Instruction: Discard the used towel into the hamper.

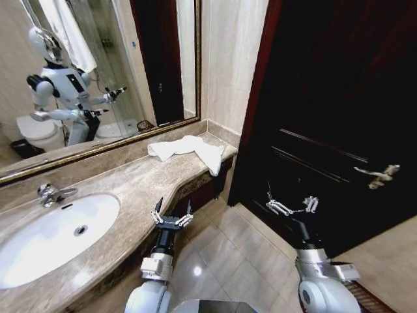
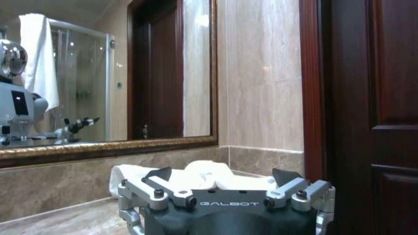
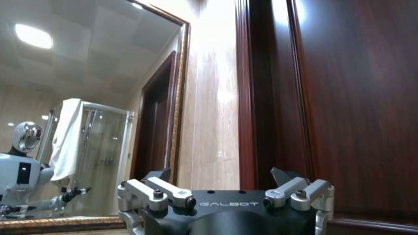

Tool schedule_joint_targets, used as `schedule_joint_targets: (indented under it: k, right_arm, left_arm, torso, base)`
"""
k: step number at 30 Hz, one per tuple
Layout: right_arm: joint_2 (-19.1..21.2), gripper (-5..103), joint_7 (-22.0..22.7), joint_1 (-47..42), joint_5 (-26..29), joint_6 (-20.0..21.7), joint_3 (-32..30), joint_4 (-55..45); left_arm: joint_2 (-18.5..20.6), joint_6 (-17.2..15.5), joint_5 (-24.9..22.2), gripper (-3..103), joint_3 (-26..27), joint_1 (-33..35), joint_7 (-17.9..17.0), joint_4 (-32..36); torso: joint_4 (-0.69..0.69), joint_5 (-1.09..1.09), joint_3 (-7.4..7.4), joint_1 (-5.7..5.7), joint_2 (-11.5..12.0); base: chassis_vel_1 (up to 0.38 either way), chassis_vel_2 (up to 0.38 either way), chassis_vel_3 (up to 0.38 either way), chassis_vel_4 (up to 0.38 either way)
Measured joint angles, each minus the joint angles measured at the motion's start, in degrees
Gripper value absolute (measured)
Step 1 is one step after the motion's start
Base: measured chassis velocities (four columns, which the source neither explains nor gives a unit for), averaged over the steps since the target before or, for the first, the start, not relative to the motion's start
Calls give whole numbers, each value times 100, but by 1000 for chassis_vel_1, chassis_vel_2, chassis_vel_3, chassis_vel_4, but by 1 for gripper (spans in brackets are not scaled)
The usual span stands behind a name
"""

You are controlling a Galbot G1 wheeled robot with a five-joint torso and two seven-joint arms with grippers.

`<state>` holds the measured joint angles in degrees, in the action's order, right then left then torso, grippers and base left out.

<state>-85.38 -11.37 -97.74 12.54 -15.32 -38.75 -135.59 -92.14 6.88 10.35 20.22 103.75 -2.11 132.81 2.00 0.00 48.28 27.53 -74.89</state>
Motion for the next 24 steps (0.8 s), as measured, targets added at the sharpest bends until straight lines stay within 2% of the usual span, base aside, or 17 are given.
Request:
schedule_joint_targets:
  k: [13, 16, 19, 21, 23, 24]
  right_arm:
    - [28, 100, 19, 0, -24, -22, -7, 25]
    - [58, 100, -49, 17, -71, -32, -5, 68]
    - [126, 100, -263, 9, -85, -158, -17, 214]
    - [137, 100, -293, -5, -87, -181, -27, 246]
    - [174, 100, -328, -21, -110, -231, -61, 366]
    - [174, 100, -328, -21, -110, -231, -61, 366]
  left_arm:
    - [0, -7, -49, 100, -1, -58, -29, -102]
    - [0, -171, -221, 100, 20, -157, -90, -117]
    - [-1, -646, -574, 100, 226, -546, -139, -171]
    - [0, -736, -665, 100, 280, -654, -139, -212]
    - [1, -992, -1063, 100, 459, -1047, -162, -446]
    - [1, -992, -1063, 100, 459, -1047, -162, -446]
  torso:
    - [0, 1, 0, 1, 0]
    - [0, 0, 0, 1, 0]
    - [2, 2, 1, 4, 0]
    - [-2, 1, 1, 4, 0]
    - [-2, 0, -1, -1, -1]
    - [-2, 0, -1, -1, -1]
  base:
    - [-151, 141, 149, -156]
    - [-110, 119, 121, -83]
    - [-64, 70, 55, -20]
    - [-45, 57, 15, -5]
    - [0, 0, 0, 0]
    - [0, 0, 0, 0]
